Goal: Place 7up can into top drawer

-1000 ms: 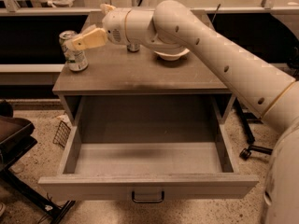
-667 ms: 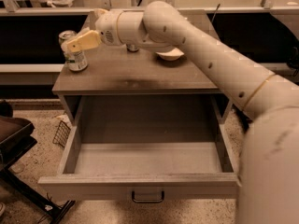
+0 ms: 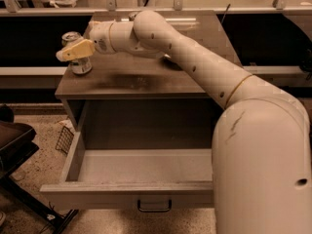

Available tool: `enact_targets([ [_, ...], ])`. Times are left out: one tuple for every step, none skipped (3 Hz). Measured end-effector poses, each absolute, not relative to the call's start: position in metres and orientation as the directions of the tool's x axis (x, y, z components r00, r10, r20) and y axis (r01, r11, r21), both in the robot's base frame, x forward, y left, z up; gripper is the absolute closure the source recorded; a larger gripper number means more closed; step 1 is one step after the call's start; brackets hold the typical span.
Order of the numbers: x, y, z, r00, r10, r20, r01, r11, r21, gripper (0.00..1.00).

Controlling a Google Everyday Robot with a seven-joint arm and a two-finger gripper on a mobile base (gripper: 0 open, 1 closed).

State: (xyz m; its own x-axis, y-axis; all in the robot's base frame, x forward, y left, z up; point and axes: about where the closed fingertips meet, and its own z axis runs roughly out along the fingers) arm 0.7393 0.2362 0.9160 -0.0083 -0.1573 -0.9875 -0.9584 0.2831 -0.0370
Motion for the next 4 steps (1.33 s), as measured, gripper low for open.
enact_targets([
  [0.744,0.253,0.898,-0.023,-0.127,-0.992,-0.963,0.269,-0.012,0.21],
  [0.745,0.261,0.891,-0.022,-0.104,-0.994,-0.966,0.26,-0.006,0.44],
  [0.743,0.264,0.891,-0.022,-0.104,-0.994,-0.967,0.255,-0.005,0.68],
  [0.741,0.268,0.89,-0.023,-0.104,-0.994,-0.968,0.249,-0.004,0.98],
])
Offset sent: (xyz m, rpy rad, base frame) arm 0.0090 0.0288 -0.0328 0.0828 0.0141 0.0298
